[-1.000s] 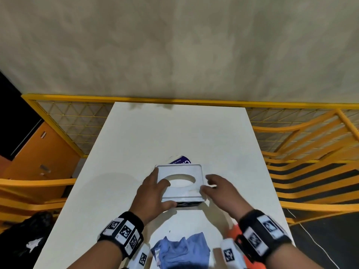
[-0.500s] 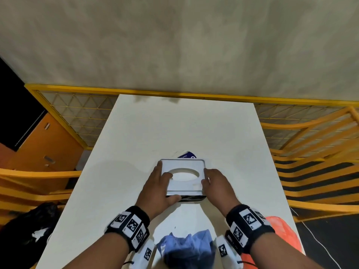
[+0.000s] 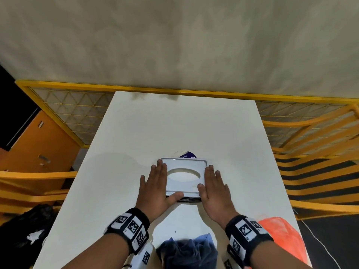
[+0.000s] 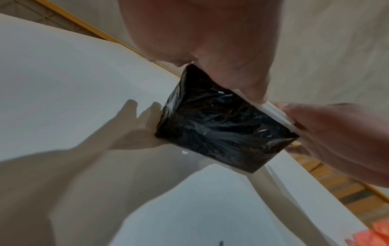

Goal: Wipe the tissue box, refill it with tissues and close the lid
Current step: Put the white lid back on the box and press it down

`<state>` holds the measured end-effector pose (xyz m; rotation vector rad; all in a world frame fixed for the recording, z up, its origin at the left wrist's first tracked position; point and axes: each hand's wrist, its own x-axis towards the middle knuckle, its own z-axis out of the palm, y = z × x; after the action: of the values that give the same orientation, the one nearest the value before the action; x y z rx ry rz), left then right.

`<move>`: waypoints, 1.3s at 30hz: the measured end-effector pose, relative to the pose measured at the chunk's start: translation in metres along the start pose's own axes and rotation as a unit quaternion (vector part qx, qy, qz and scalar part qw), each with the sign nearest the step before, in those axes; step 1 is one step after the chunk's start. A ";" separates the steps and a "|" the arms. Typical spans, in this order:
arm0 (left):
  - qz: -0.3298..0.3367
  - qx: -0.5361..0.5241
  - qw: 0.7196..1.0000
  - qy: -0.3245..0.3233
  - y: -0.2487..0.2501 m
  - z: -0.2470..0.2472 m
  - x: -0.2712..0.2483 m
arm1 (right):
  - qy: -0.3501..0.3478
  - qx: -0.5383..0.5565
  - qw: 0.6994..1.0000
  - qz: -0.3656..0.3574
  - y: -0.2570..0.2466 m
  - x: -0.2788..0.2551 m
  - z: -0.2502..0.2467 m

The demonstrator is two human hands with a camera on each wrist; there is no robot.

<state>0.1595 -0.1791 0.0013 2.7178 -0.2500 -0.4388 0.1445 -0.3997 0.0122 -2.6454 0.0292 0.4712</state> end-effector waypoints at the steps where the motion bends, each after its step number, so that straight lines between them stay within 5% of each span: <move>1: -0.010 0.003 1.000 -0.004 0.002 -0.001 0.001 | 0.010 -0.023 1.000 0.006 -0.002 0.003 -0.006; 5: -0.024 0.018 1.000 0.001 0.005 -0.004 0.002 | 0.130 -0.140 0.974 -0.123 -0.019 0.026 -0.036; 8: -0.028 0.021 0.999 0.008 0.006 -0.002 0.001 | 0.070 -0.275 0.935 -0.212 -0.042 0.050 -0.041; 16: -0.034 0.027 0.999 -0.003 0.006 -0.003 0.000 | -0.036 -0.392 0.844 -0.364 -0.066 0.091 -0.045; 39: -0.035 0.040 0.998 -0.024 0.010 -0.006 0.001 | 0.051 -0.331 0.846 -0.415 -0.052 0.101 -0.027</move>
<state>0.1615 -0.1865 0.0098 2.8042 -0.1896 -0.5264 0.2532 -0.3596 0.0237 -2.9308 -1.4170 0.0167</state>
